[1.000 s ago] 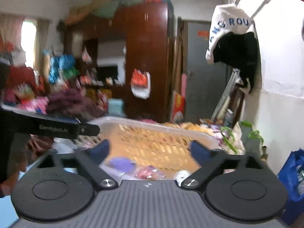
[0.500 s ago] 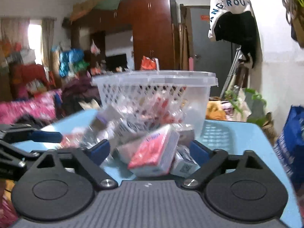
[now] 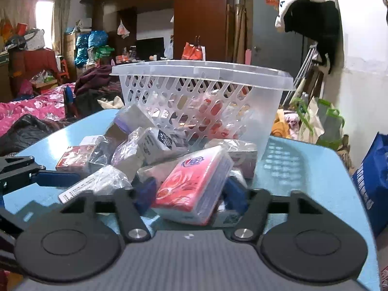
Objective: Organize objects
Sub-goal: 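Grasp a white-and-blue box with the left gripper while the right grasps a pink tissue pack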
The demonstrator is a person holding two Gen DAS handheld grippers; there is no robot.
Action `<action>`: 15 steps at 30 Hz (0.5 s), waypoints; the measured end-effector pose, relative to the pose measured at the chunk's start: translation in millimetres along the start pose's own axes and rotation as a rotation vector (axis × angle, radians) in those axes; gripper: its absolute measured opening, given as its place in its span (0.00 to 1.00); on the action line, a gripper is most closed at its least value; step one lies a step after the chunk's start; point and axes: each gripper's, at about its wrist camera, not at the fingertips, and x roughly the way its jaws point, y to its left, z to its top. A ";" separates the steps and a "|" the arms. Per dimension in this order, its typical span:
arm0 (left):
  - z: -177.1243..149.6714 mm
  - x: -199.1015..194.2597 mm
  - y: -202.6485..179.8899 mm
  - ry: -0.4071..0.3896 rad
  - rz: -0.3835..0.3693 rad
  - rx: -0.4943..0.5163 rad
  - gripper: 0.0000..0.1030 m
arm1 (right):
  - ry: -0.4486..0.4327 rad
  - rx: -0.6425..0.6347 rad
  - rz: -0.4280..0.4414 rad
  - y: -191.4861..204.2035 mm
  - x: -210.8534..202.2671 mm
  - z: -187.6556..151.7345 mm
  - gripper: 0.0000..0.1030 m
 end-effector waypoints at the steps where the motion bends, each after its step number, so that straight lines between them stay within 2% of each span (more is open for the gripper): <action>1: -0.7 0.2 -0.2 0.002 0.000 0.001 0.72 | -0.009 0.006 0.008 -1.3 -1.3 -0.7 0.51; 3: -1.6 0.0 -1.9 0.003 -0.005 0.011 0.53 | -0.022 0.026 0.027 -5.1 -4.0 -2.1 0.44; 5: -2.7 -1.8 -3.6 -0.004 -0.010 0.017 0.39 | -0.045 0.047 0.045 -8.6 -7.9 -3.1 0.39; 9: -3.9 -8.5 -4.7 -0.034 -0.009 0.030 0.39 | -0.081 0.079 0.053 -13.2 -13.5 -3.6 0.34; 15: -2.5 -19.9 1.6 -0.077 -0.015 0.015 0.39 | -0.119 0.092 0.044 -14.6 -20.6 -4.2 0.32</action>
